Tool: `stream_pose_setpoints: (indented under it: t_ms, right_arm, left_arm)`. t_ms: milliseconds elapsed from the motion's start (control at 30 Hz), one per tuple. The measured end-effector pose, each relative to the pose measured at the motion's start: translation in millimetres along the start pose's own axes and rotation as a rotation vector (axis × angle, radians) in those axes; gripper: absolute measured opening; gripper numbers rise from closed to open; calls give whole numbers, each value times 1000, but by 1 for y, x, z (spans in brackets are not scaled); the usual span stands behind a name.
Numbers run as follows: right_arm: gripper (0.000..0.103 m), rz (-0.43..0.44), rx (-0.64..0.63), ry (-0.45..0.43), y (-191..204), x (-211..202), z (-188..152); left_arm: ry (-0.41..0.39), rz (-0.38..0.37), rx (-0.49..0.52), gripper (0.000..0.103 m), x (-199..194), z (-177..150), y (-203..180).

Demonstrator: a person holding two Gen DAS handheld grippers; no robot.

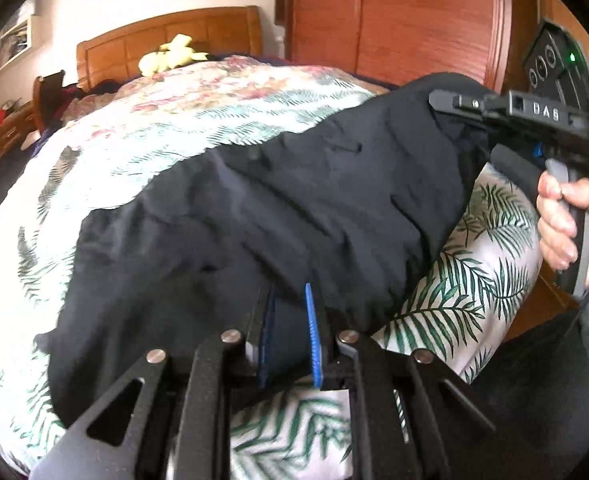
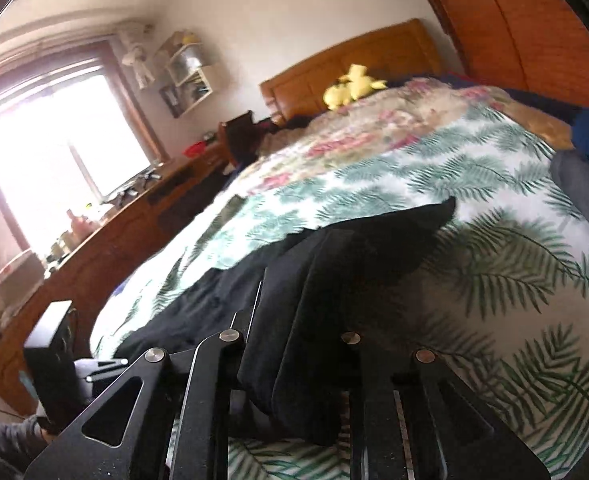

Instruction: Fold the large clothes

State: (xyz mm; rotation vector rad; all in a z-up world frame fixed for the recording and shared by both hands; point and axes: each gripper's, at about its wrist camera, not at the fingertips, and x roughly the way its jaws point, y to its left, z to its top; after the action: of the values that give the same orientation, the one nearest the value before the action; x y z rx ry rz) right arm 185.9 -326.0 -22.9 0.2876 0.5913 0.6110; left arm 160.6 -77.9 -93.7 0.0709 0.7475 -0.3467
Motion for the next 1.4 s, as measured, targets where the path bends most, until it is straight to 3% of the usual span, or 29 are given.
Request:
stream_pose_setpoints:
  t_ms: [467, 600, 767, 933, 1000, 1067, 1233, 1400]
  right_arm:
    - [14, 93, -203, 22, 131, 59, 6]
    - [13, 152, -238, 63, 175, 95, -1]
    - [16, 211, -241, 175, 209, 147, -31]
    - [33, 195, -258, 216, 213, 155, -44]
    - [47, 212, -247, 200, 211, 147, -39]
    - [52, 203, -269, 148, 211, 130, -32]
    - [53, 140, -322, 72, 194, 96, -19]
    - [53, 24, -327, 91, 156, 94, -17]
  left_arm:
    - [-116, 118, -128, 12, -82, -24, 92]
    - [-124, 160, -161, 12, -94, -31, 115]
    - [-129, 195, -188, 12, -103, -39, 130]
    - [-128, 206, -201, 12, -104, -41, 134]
    - [-129, 206, -199, 12, -103, -40, 134]
    - [-133, 203, -194, 12, -104, -39, 132]
    - [-150, 183, -165, 13, -104, -29, 117]
    - [-164, 134, -145, 13, -101, -14, 100]
